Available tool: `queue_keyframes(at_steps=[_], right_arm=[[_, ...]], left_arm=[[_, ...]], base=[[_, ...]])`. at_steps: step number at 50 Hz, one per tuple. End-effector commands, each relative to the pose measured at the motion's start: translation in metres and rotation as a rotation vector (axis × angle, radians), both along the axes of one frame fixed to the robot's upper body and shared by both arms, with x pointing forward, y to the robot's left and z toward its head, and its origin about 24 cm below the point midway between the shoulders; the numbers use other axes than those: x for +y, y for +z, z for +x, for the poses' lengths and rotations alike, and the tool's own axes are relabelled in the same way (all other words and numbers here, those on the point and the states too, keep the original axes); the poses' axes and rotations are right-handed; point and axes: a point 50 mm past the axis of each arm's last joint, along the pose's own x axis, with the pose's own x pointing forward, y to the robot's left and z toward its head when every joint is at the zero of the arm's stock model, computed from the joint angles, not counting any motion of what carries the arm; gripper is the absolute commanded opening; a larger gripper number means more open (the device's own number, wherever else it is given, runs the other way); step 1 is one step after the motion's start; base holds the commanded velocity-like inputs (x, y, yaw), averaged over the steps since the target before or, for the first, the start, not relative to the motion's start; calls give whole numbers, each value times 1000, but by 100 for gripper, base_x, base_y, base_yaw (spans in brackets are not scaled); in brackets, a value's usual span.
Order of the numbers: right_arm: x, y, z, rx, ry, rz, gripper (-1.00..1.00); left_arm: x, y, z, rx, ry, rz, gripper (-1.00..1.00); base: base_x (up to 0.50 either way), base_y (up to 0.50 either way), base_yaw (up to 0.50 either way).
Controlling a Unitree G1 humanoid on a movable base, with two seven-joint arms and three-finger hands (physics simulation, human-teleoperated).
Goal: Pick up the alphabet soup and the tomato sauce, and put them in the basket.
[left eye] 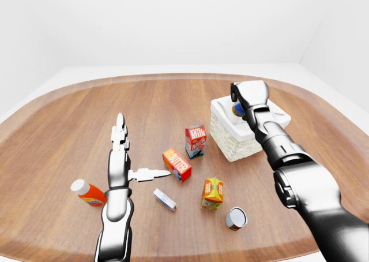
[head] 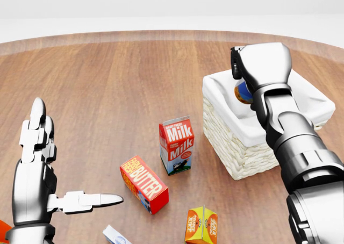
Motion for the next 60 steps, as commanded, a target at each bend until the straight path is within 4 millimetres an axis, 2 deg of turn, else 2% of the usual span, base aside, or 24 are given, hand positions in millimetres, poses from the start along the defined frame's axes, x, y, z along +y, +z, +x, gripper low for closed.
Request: queue_keyframes(at_steps=[1, 16, 33, 34, 35, 36, 37, 38, 60], right_arm=[[0, 8, 2, -20, -7, -51, -100], [-13, 5, 0, -9, -44, -53, -100], [-14, 5, 0, -9, -45, -44, -100], [-14, 5, 0, -9, -44, -44, -75], [-14, 5, 0, -9, -45, -44, -19], [-14, 5, 0, -9, -45, -43, -10], [-14, 5, 0, -9, -45, -43, 38], [-14, 5, 0, -9, -45, -44, 100], [-11, 9, 0, -20, -30, -25, 100]], left_arm=[[0, 2, -1, -8, -1, 0, 100], [0, 2, -1, -7, 1, 0, 100], [1, 2, -1, -7, 4, -2, 100], [1, 2, -1, -7, 3, -2, 100], [1, 2, -1, -11, 3, -1, 100], [1, 2, 0, -7, 3, -2, 100], [1, 1, 0, -4, 4, -2, 100], [1, 1, 0, -3, 4, -2, 100], [0, 1, -1, -4, 2, -1, 100]], base=[[0, 0, 0], [0, 0, 0], [0, 0, 0], [0, 0, 0], [0, 0, 0], [0, 0, 0], [0, 0, 0], [0, 0, 0], [0, 0, 0]])
